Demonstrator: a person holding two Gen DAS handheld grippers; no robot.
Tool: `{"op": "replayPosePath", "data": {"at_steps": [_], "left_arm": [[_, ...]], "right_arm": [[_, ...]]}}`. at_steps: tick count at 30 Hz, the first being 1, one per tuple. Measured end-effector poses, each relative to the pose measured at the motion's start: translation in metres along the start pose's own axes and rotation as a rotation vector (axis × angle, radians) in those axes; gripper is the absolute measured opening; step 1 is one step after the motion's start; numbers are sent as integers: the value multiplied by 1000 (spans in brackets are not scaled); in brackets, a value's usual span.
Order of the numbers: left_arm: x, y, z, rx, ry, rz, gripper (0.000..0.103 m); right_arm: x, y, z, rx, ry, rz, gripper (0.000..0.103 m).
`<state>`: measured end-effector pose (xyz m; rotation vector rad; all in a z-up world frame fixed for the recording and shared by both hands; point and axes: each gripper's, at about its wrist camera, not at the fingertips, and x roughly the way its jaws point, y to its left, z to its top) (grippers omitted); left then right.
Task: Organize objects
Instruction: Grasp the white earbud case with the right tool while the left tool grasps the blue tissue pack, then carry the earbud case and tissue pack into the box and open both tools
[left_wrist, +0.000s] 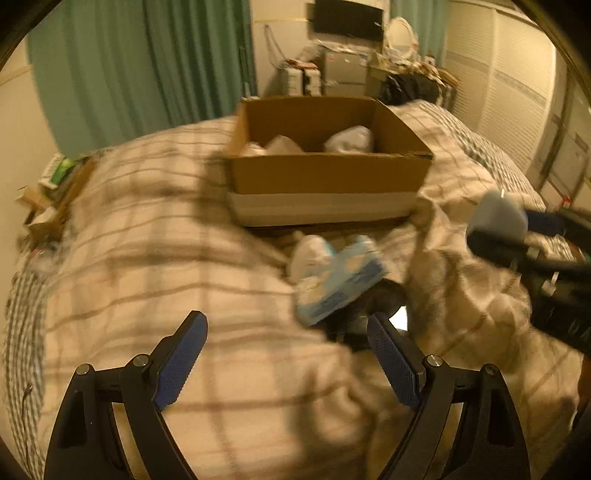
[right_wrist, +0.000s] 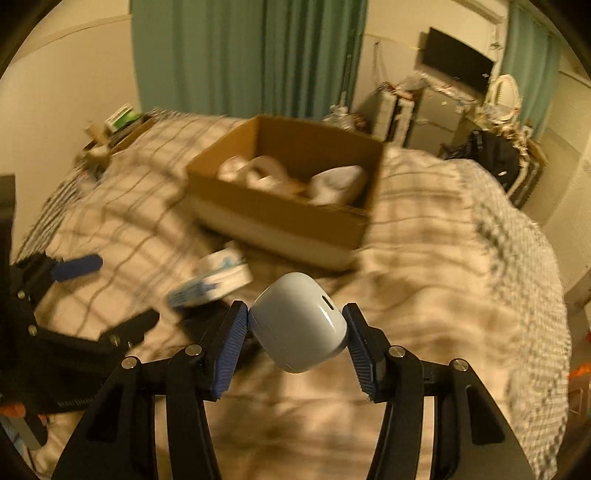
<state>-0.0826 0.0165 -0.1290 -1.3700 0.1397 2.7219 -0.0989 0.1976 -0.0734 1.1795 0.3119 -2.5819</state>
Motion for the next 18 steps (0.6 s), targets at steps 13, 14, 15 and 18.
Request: {"op": "replayPosePath", "data": {"at_steps": [13, 14, 15, 18], "left_arm": [[44, -41, 30, 95, 56, -57, 35], [43, -40, 30, 96, 48, -66, 33], [40, -39, 30, 96, 37, -72, 30], [28, -37, 32, 91, 14, -77, 27]], "right_arm": [[15, -35, -10, 81, 5, 39, 53], [15, -36, -10, 87, 2, 39, 53], [14, -36, -10, 88, 0, 41, 53], [11, -34, -10, 82, -4, 34, 53]]}}
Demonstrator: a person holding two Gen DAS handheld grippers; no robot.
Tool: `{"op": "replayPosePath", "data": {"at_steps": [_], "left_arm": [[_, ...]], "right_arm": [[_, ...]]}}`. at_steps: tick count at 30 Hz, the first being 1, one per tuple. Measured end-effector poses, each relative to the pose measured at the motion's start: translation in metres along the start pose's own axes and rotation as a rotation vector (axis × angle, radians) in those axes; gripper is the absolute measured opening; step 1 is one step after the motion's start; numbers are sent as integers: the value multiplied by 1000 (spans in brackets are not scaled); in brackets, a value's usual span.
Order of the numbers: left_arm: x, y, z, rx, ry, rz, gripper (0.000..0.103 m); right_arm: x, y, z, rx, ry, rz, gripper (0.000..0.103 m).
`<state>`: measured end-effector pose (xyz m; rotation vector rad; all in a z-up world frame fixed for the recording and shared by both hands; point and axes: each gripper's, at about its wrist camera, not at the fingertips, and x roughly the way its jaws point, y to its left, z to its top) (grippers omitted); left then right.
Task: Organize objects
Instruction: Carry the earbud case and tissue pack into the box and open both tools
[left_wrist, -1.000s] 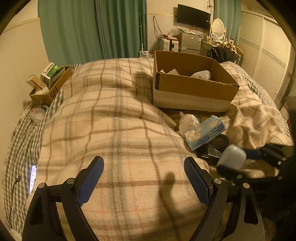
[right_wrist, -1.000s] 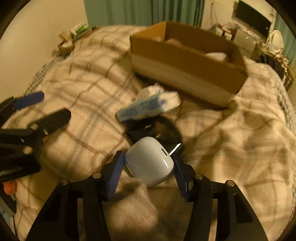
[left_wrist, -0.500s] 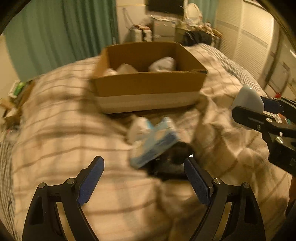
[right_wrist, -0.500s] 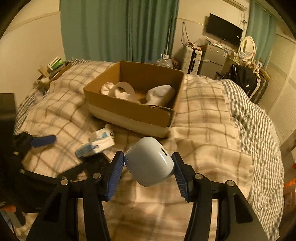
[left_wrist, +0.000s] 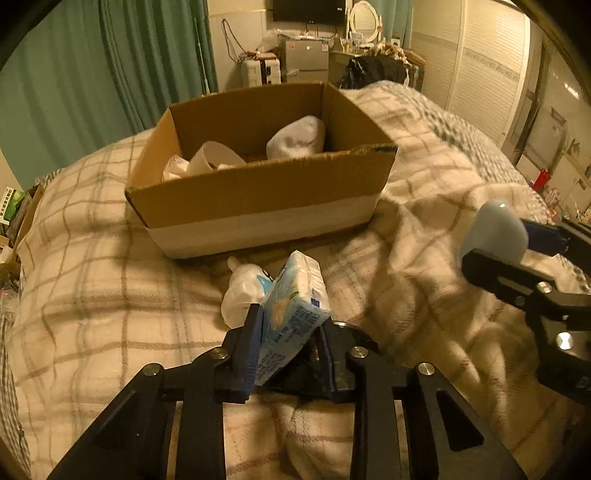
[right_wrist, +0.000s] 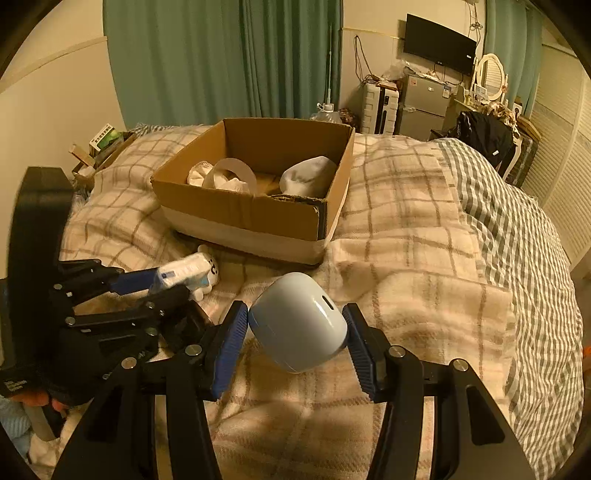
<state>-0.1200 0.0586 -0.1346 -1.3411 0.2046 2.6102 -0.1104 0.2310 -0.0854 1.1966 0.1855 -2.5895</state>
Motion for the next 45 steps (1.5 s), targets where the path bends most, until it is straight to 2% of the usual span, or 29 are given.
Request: {"op": "replayPosePath", "data": {"at_steps": [5, 14, 20, 25, 30, 34, 39, 45], "left_arm": [[-30, 1, 3, -8, -59, 3, 26], [-114, 12, 20, -31, -238, 12, 26], [-160, 24, 40, -35, -334, 36, 26], [-178, 36, 66, -39, -386, 66, 26], [-168, 52, 99, -42, -398, 82, 26], [-137, 65, 125, -45, -368, 95, 26], [-92, 77, 148, -39, -340, 95, 26], [-16, 87, 158, -48, -248, 86, 26]], "right_arm": [[-20, 7, 3, -13, -29, -10, 53], [-97, 25, 24, -75, -152, -59, 53], [-141, 42, 60, -146, -242, -59, 53], [-153, 51, 99, -178, -285, -30, 53], [-143, 54, 140, -192, -303, -20, 53], [-117, 51, 172, -196, -288, -21, 53], [-56, 41, 200, -193, -235, -17, 53], [38, 14, 204, -139, -138, 2, 53]]}}
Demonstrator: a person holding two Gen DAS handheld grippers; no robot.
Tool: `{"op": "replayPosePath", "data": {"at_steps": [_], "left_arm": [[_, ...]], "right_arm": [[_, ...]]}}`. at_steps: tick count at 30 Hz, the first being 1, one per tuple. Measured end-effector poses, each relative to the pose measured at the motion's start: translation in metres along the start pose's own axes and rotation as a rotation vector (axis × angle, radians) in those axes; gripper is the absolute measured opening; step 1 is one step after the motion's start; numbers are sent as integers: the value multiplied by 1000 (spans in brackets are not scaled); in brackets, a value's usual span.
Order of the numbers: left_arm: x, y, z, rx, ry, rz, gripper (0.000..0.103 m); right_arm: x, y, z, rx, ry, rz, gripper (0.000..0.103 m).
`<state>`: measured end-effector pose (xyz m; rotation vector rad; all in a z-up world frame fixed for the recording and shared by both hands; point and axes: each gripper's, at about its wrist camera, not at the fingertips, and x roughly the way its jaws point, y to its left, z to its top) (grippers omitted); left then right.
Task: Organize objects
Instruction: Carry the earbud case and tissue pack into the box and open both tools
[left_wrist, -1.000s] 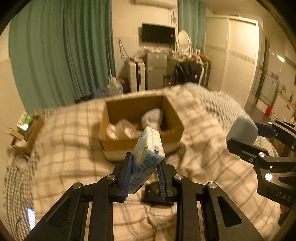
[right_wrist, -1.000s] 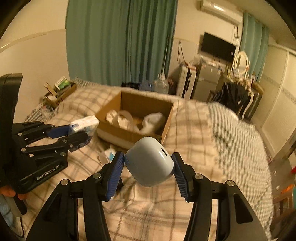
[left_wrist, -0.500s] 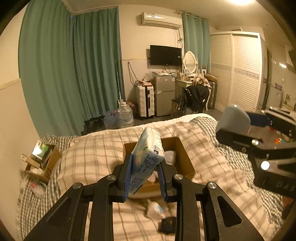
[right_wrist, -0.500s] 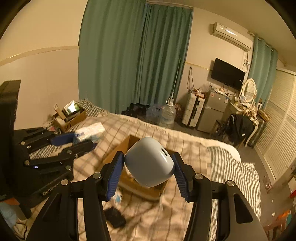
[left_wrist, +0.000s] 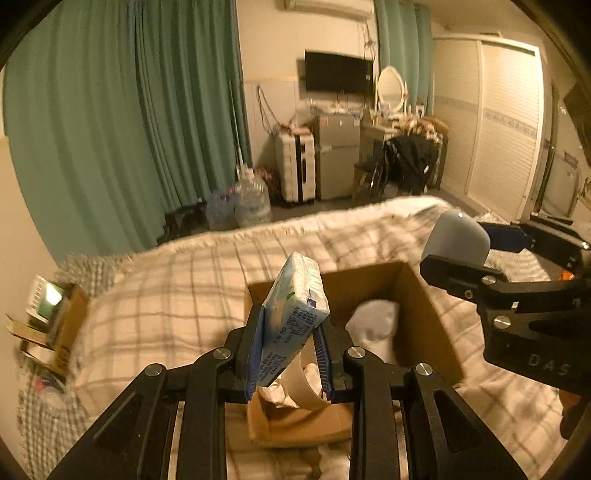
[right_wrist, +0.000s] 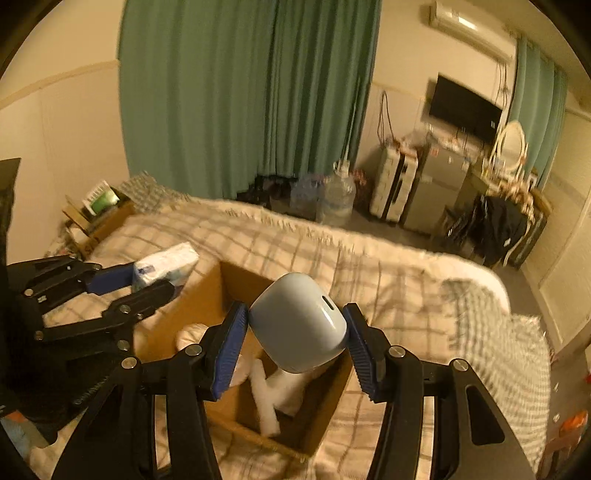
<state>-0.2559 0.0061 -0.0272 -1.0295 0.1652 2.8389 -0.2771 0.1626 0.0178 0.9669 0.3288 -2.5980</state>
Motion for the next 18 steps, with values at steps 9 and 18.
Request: {"op": "replayPosePath", "data": {"at_steps": [9, 18], "left_arm": [[73, 1, -24, 32, 93, -39, 26], [42, -7, -11, 10, 42, -4, 72]], "right_arm": [[94, -29, -40, 2, 98, 3, 53], [35, -43, -26, 46, -60, -1, 75]]}}
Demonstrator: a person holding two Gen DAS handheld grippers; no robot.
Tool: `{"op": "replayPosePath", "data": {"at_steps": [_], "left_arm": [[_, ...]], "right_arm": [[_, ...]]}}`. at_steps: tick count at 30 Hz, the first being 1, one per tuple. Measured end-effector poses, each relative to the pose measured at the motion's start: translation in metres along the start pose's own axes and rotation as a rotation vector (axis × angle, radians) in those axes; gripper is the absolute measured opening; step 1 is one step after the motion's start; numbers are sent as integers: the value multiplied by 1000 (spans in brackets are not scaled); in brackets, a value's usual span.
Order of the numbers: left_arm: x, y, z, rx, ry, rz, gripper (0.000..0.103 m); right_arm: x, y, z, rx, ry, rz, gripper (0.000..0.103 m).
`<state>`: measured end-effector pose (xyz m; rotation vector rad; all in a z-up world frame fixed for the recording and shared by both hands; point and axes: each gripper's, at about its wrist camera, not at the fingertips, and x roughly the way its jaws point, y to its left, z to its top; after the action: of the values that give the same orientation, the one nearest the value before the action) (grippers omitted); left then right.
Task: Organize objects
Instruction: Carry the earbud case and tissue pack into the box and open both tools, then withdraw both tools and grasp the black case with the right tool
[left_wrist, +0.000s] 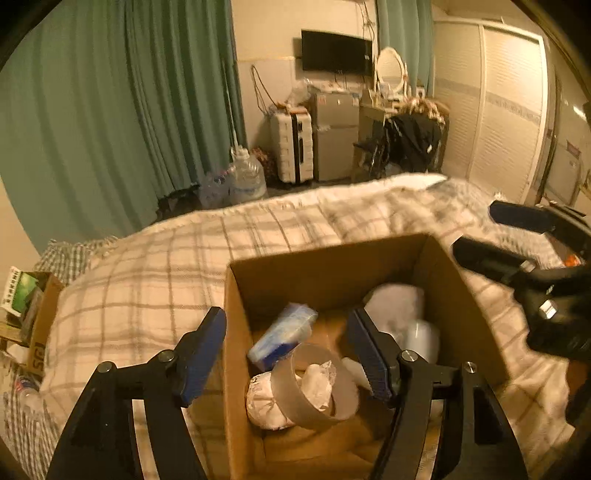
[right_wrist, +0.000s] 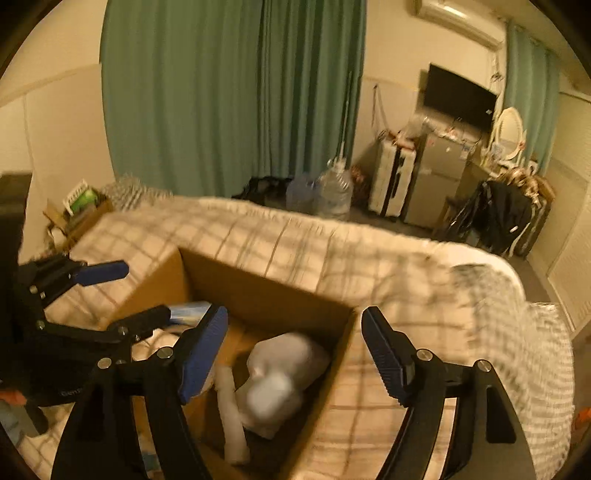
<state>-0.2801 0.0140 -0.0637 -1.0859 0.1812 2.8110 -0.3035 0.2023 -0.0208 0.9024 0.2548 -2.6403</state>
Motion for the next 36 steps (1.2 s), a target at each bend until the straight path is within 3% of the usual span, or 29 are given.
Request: {"op": "replayPosePath", "data": {"at_steps": [2, 8, 14, 16, 21, 26, 32, 36], "left_arm": [[-22, 1, 3, -10, -7, -1, 73], [-102, 5, 6, -17, -79, 4, 97], [-169, 8, -5, -8, -112, 27, 103], [-192, 10, -14, -17, -126, 16, 103], [-230, 16, -38, -48, -150, 9, 103], [-228, 20, -75, -128, -130, 35, 103], [-184, 21, -139, -188, -77, 97, 103], [-149, 25, -164, -198, 5, 133, 103]], "right_arm": [[-27, -1, 9, 8, -18, -24, 76], [-117, 9, 18, -43, -40, -97, 79], [-197, 33, 21, -71, -92, -110, 85], [-213, 41, 20, -75, -105, -112, 90], [-243, 67, -1, -105, -113, -83, 91], [-235, 91, -38, -138, -100, -68, 91], [-177, 110, -94, -95, -20, -11, 91], [-125, 124, -132, -110, 80, 20, 91]]}}
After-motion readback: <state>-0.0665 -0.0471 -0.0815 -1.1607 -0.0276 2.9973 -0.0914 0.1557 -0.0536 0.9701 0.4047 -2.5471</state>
